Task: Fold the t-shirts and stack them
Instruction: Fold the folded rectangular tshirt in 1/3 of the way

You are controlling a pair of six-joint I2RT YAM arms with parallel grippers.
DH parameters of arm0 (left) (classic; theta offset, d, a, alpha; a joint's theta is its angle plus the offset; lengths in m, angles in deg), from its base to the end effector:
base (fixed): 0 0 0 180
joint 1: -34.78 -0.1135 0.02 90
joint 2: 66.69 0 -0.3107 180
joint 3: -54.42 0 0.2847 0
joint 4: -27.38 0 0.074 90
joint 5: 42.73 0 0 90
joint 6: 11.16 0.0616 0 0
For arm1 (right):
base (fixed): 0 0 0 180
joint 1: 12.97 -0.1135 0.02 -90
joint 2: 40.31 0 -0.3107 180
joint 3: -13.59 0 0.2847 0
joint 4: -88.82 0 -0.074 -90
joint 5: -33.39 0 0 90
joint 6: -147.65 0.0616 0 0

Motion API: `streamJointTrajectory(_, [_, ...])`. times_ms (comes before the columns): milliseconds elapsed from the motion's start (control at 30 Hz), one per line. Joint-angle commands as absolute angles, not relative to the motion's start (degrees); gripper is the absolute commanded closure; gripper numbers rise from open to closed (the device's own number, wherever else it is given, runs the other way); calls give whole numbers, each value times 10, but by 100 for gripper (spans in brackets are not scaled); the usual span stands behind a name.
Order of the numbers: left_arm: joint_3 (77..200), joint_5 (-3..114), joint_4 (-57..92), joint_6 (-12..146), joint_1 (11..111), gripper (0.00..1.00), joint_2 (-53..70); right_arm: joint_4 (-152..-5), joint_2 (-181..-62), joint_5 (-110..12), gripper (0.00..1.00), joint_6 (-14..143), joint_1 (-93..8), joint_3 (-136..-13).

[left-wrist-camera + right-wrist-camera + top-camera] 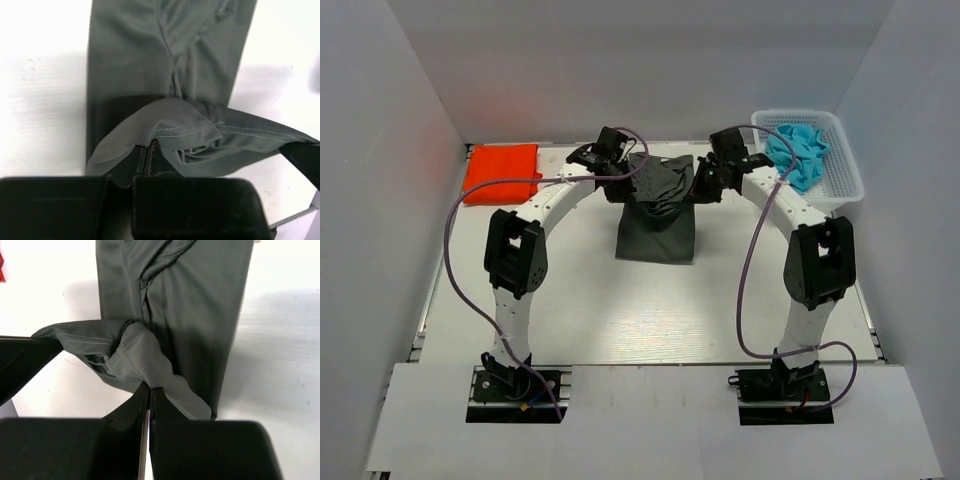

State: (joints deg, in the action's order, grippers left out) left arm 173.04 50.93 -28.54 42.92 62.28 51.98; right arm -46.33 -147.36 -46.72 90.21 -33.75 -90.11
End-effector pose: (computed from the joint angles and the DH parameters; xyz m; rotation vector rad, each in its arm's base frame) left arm 0.4679 -0.2480 0.2736 -0.1672 2.6204 -0.4937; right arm 0.4498 0.1820 0.2935 0.1739 2.4890 0.6202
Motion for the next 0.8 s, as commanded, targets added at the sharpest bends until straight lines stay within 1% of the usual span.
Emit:
streamJointTrajectory(0, [1764,514,-288,442,607,100,527,-471,-1496,-451,100,896,-321,-942])
streamJointTrajectory(133, [1792,535,-295,447,596,100,563,-471,-1532,-439,100,904,-315,-953])
streamJointTrajectory(267, [1792,556,-258,447,590,100,585,-483,-1557,-430,100,908,-303,-960])
streamJointTrajectory(300, [1792,556,-251,447,590,99,595,-484,-1574,-427,100,909,-301,-972])
streamJointTrajectory(333, [1800,556,-251,447,585,97,601,-487,-1583,-424,100,899,-297,-977])
streamJointTrajectory(367, [1812,556,-245,447,585,91,609,-485,-1597,-421,100,900,-292,-983])
streamJointTrajectory(400, [1821,556,-245,447,580,89,616,-485,-1614,-415,100,903,-291,-991])
streamJointTrajectory(433, [1831,556,-238,447,575,84,633,-492,-1624,-412,100,904,-284,-1013])
streamJointTrajectory(467, [1840,556,-232,447,575,75,642,-499,-1631,-410,100,905,-281,-1018])
streamJointTrajectory(500, [1864,556,-225,453,568,33,658,-534,-1653,-406,88,905,-270,-1024])
streamJointTrajectory(533, [1876,556,-218,453,561,23,665,-545,-1660,-402,70,903,-268,-1027])
streamJointTrajectory(567, [1892,556,-212,459,561,15,666,-555,-1672,-383,51,898,-264,-1039])
streamJointTrajectory(600, [1901,556,-218,466,555,0,673,-555,-1686,-376,10,889,-255,-1050])
streamJointTrajectory(633, [1906,564,-224,466,549,0,673,-550,-1691,-367,10,878,-253,-1072])
streamJointTrajectory(700, [1886,569,-229,474,549,0,654,-547,-1672,-334,10,850,-253,-1077])
streamJointTrajectory(733, [1864,569,-229,482,549,0,639,-549,-1659,-333,10,842,-255,-1042])
streamJointTrajectory(767, [1813,569,-220,487,549,0,623,-562,-1633,-334,10,823,-258,-1020])
